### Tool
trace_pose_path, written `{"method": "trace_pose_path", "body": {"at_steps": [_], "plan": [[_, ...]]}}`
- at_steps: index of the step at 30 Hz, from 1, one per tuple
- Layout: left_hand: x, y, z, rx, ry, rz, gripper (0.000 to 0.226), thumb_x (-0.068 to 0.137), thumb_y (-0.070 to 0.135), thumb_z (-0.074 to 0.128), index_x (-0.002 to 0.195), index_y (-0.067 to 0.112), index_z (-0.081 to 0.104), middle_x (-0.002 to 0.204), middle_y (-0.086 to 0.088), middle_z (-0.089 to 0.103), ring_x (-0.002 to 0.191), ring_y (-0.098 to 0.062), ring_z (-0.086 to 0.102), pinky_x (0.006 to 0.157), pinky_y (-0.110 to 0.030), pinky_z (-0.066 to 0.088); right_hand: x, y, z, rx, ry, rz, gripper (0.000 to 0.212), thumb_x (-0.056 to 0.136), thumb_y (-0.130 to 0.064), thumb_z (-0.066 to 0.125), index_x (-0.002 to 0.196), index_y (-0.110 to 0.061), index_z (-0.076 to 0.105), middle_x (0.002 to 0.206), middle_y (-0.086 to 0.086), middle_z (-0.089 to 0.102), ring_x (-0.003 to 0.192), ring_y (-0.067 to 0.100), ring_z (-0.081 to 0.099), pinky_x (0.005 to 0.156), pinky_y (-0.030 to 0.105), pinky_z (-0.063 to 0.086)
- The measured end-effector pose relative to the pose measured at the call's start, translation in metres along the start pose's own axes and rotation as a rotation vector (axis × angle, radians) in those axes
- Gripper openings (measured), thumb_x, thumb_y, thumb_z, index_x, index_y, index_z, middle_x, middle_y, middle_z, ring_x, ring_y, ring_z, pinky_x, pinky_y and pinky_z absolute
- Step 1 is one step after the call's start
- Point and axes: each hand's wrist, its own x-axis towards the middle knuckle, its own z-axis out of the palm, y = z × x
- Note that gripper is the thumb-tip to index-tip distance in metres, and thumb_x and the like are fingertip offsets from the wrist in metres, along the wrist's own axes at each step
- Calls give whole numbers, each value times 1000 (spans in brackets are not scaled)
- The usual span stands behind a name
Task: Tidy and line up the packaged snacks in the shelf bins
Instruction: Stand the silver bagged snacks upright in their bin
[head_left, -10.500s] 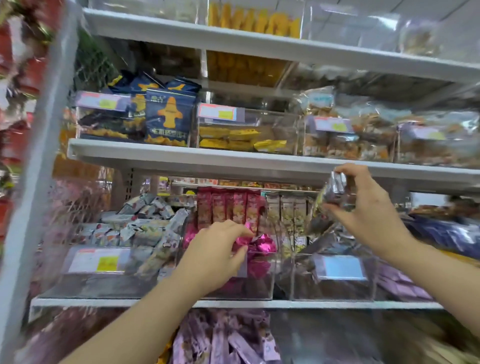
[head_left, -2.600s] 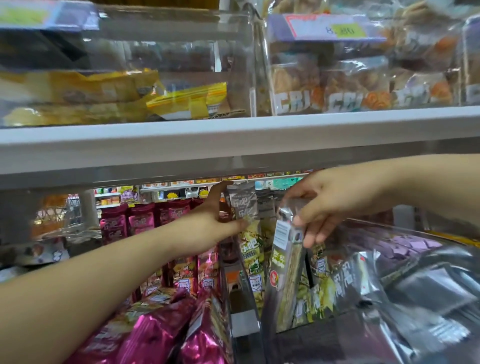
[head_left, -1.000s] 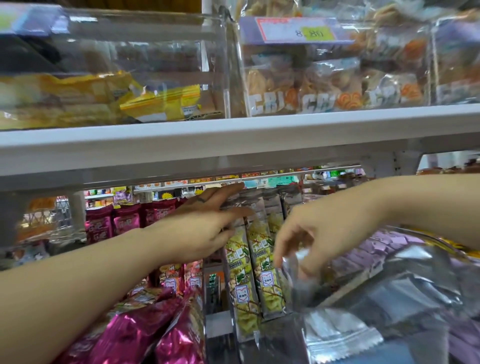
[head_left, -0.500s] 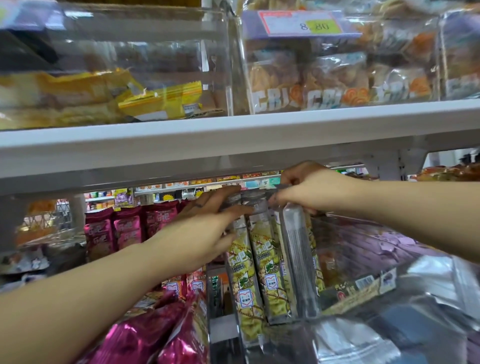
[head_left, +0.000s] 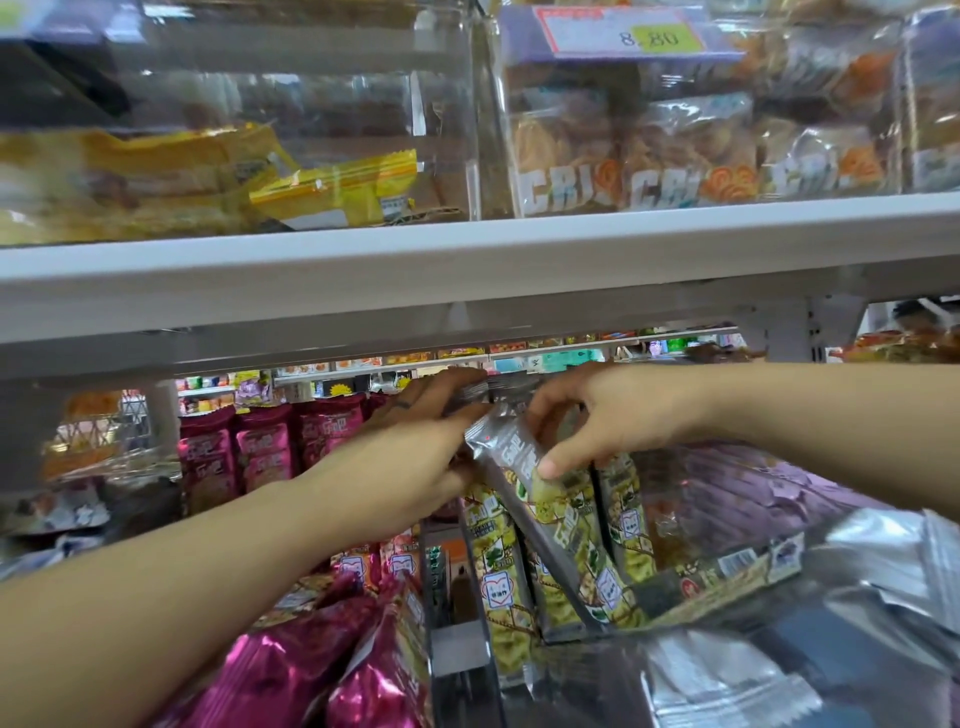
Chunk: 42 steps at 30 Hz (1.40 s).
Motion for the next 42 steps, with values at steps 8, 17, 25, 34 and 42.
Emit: {"method": "trace_pose_path", "body": {"at_steps": [8, 17, 25, 34, 42], "plan": [[2, -3, 3, -59, 18, 29, 64, 87, 31, 60, 143, 33, 29, 151, 16, 9, 141, -13, 16, 114, -34, 24, 11, 6, 13, 64, -134, -18, 34, 80, -21, 73, 109, -15, 56, 95, 7, 67, 66, 7, 63, 61, 20, 53], [-4, -3, 1, -159, 119, 53, 74, 90, 31, 58, 142, 44, 8, 147, 17, 13, 125, -16, 44, 105, -31, 37, 5, 15, 6, 358, 106, 33, 26, 83, -11, 68, 105, -10, 54, 85, 9, 66, 60, 14, 66, 60, 23, 57], [6, -3, -10, 104, -6, 185, 59, 94, 35, 46, 144, 47, 16, 156, 15, -9, 143, -18, 21, 113, -34, 27, -9, 21, -2, 214, -40, 100, 38, 85, -4, 65, 116, -12, 45, 92, 11, 68, 66, 11, 69, 61, 21, 55], [2, 32, -32, 317, -22, 152, 45, 96, 44, 40, 139, 45, 27, 156, 9, 0, 125, -13, 40, 94, -27, 38, -63, 10, -37, -370, -380, 163, 20, 83, -32, 69, 100, -22, 72, 87, -13, 73, 79, -4, 62, 78, 16, 49], [7, 48, -40, 398, -43, 268, 39, 94, 44, 44, 132, 46, 42, 153, 7, 26, 131, -17, 42, 106, -38, 35, -77, 9, -46, -413, -463, 114, 21, 90, -21, 63, 109, -18, 70, 70, -29, 63, 69, -15, 55, 64, 2, 37]]}}
